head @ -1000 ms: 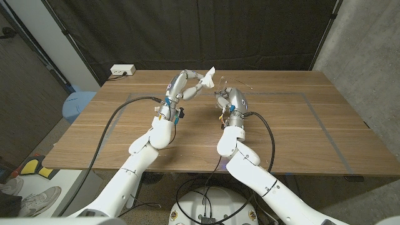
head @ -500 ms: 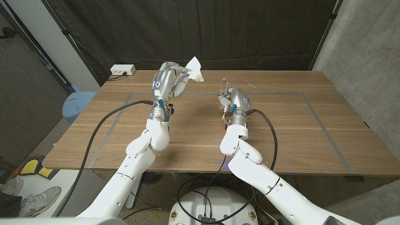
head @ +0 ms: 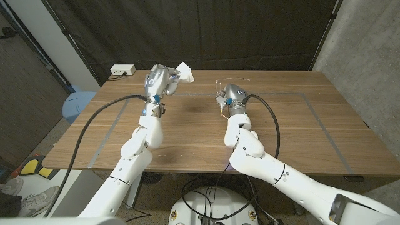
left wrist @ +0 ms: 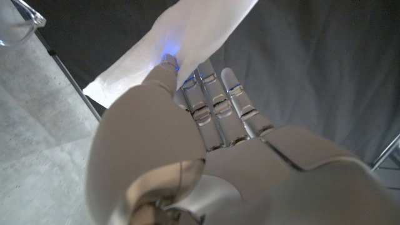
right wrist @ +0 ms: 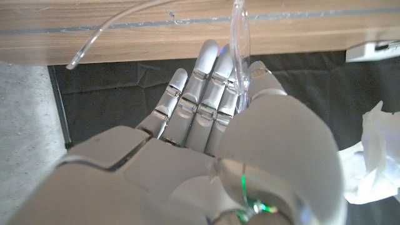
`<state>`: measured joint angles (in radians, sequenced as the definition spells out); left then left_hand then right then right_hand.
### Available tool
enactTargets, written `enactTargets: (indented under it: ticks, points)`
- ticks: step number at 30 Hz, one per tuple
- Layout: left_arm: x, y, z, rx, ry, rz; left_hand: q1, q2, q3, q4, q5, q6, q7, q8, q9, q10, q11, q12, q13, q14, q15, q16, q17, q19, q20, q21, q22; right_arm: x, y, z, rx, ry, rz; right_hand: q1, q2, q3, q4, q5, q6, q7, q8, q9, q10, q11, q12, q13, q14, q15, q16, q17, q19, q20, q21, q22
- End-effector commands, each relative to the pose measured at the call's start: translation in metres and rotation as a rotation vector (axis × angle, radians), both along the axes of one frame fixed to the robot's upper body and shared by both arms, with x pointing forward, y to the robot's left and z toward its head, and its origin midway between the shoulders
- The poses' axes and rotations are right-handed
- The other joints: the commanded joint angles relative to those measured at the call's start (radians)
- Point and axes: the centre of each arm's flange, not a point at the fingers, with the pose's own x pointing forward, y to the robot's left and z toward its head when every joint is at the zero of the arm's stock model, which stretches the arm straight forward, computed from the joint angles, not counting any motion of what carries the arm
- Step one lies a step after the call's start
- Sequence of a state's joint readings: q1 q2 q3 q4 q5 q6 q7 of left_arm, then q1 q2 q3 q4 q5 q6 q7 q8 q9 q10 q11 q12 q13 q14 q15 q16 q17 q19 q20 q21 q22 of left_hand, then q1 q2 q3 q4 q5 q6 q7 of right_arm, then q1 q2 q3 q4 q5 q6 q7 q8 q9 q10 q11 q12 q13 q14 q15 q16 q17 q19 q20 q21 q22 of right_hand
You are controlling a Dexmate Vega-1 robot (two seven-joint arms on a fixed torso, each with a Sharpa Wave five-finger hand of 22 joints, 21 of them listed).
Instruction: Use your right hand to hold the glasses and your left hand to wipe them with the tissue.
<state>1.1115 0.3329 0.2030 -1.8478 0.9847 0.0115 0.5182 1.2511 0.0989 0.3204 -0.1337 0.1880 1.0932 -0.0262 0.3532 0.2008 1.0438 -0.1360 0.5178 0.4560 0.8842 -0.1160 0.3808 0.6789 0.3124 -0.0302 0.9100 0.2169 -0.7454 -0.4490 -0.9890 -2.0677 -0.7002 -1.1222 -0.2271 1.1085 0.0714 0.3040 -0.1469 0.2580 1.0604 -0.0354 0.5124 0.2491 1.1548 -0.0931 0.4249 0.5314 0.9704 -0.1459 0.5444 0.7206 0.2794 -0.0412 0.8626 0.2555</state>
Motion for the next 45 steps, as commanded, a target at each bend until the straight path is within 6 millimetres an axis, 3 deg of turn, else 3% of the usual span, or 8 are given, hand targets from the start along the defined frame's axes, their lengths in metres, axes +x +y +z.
enactTargets:
  ticks: [1, 21, 31, 36, 37, 42, 43, 45]
  points:
    - [0.02, 0.015, 0.003, 0.0, 0.362, 0.057, 0.0, -0.004, 0.007, 0.008, 0.003, -0.002, 0.009, -0.004, 0.007, 0.039, -0.028, -0.004, 0.005, 0.009, -0.113, -0.008, -0.001, 0.005, 0.01, 0.006, -0.002, 0.008, 0.005, 0.002, -0.229, 0.252, -0.068, 0.011, 0.01, 0.009, -0.001, -0.002, 0.019, -0.013, 0.003, 0.011, -0.003, 0.008, -0.003, 0.004, -0.002, -0.075, 0.004, 0.001, 0.0, -0.004, 0.011, -0.001]
    - [0.044, 0.007, 0.009, 0.199, 0.754, 0.205, 0.003, 0.004, 0.015, 0.008, 0.004, -0.029, 0.026, -0.012, 0.025, 0.017, -0.015, -0.021, 0.014, -0.007, -0.103, -0.024, 0.001, -0.011, 0.028, 0.01, -0.012, 0.025, 0.014, -0.008, -0.363, 0.431, -0.111, 0.008, 0.011, 0.014, 0.0, -0.008, 0.015, -0.017, -0.004, 0.008, -0.008, 0.002, -0.014, 0.002, -0.009, -0.076, 0.001, 0.003, -0.013, -0.007, 0.023, -0.01]
    - [0.046, 0.003, 0.009, 0.255, 0.804, 0.237, -0.004, 0.004, 0.016, 0.013, 0.004, -0.073, 0.007, -0.036, 0.023, -0.02, -0.021, -0.054, 0.003, -0.044, -0.098, -0.048, -0.001, -0.035, 0.035, 0.01, -0.017, 0.039, 0.019, -0.015, -0.438, 0.546, -0.176, 0.003, 0.032, 0.005, 0.009, -0.02, -0.021, -0.032, -0.013, 0.019, -0.032, -0.008, -0.029, 0.006, -0.034, -0.079, 0.006, 0.005, -0.03, -0.01, 0.033, -0.014]
    - [0.045, 0.001, 0.009, 0.281, 0.835, 0.233, -0.069, -0.015, -0.006, 0.048, 0.003, -0.195, -0.004, -0.089, 0.019, -0.132, -0.004, -0.141, -0.029, -0.123, -0.055, -0.101, -0.032, -0.086, 0.061, 0.002, -0.021, 0.045, 0.021, -0.021, -0.464, 0.568, -0.204, 0.002, 0.036, 0.0, 0.01, -0.024, -0.025, -0.035, -0.013, 0.022, -0.039, -0.011, -0.033, 0.007, -0.043, -0.08, 0.009, 0.006, -0.033, -0.01, 0.038, -0.015]
    - [0.045, 0.001, 0.009, 0.281, 0.836, 0.232, -0.085, -0.021, -0.013, 0.056, 0.004, -0.22, -0.021, -0.101, 0.018, -0.157, 0.003, -0.157, -0.031, -0.129, -0.049, -0.107, -0.038, -0.094, 0.064, -0.001, -0.023, 0.045, 0.021, -0.021, -0.465, 0.568, -0.204, 0.002, 0.037, 0.0, 0.01, -0.024, -0.027, -0.037, -0.014, 0.021, -0.038, -0.011, -0.033, 0.007, -0.044, -0.079, 0.009, 0.006, -0.033, -0.011, 0.039, -0.015]
    - [0.044, 0.0, 0.011, 0.322, 0.87, 0.242, -0.156, -0.048, -0.047, 0.091, 0.01, -0.368, -0.043, -0.158, 0.013, -0.287, 0.024, -0.232, -0.039, -0.22, -0.01, -0.144, -0.055, -0.185, 0.098, -0.038, -0.027, 0.049, 0.024, -0.025, -0.484, 0.578, -0.221, 0.002, 0.041, -0.004, 0.011, -0.027, -0.027, -0.039, -0.015, 0.019, -0.044, -0.013, -0.038, 0.007, -0.049, -0.081, 0.011, 0.006, -0.036, -0.012, 0.043, -0.017]
    - [0.043, 0.0, 0.011, 0.321, 0.875, 0.233, -0.2, -0.058, -0.069, 0.115, 0.013, -0.431, -0.044, -0.171, 0.013, -0.343, 0.049, -0.264, -0.046, -0.267, 0.001, -0.157, -0.059, -0.211, 0.108, -0.052, -0.028, 0.05, 0.025, -0.026, -0.488, 0.578, -0.225, 0.002, 0.041, -0.004, 0.011, -0.028, -0.027, -0.04, -0.015, 0.019, -0.043, -0.012, -0.038, 0.006, -0.05, -0.081, 0.011, 0.005, -0.037, -0.011, 0.043, -0.017]
    - [0.042, 0.0, 0.011, 0.322, 0.886, 0.216, -0.275, -0.079, -0.113, 0.156, 0.026, -0.577, -0.049, -0.178, 0.013, -0.464, 0.07, -0.322, -0.064, -0.384, 0.038, -0.183, -0.081, -0.269, 0.136, -0.092, -0.031, 0.05, 0.025, -0.026, -0.486, 0.576, -0.224, 0.001, 0.043, -0.006, 0.012, -0.029, -0.027, -0.041, -0.016, 0.018, -0.045, -0.014, -0.04, 0.007, -0.052, -0.081, 0.011, 0.004, -0.038, -0.01, 0.045, -0.018]
